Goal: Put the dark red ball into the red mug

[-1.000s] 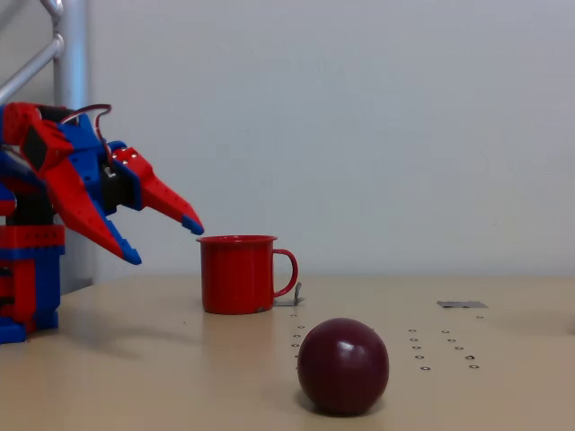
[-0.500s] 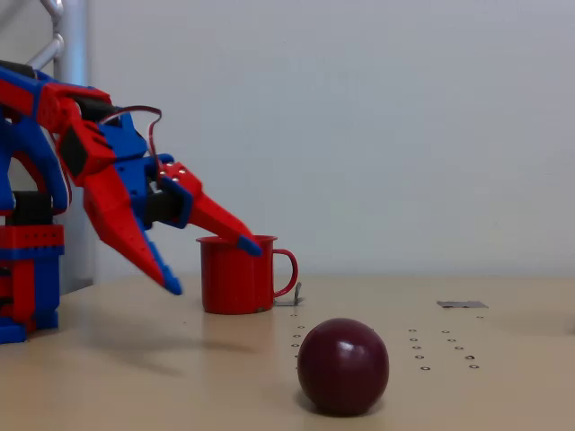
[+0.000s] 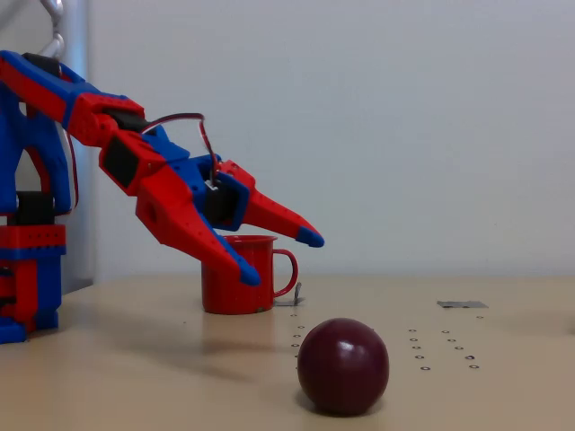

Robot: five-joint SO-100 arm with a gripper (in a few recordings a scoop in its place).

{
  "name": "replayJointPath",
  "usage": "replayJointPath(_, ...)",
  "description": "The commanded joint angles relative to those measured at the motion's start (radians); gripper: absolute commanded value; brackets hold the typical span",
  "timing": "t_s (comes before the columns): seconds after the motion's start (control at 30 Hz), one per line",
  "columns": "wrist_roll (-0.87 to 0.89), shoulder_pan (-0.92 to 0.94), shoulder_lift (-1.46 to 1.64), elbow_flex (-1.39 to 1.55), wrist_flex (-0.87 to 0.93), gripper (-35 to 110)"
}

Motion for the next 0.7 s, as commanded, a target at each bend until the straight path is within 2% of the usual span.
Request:
replayJointPath(0.0, -0.015, -0.014, 0.012, -0.110, -0.029, 36)
replayJointPath(0.67, -0.057, -0.026, -0.126, -0.195, -0.023, 37)
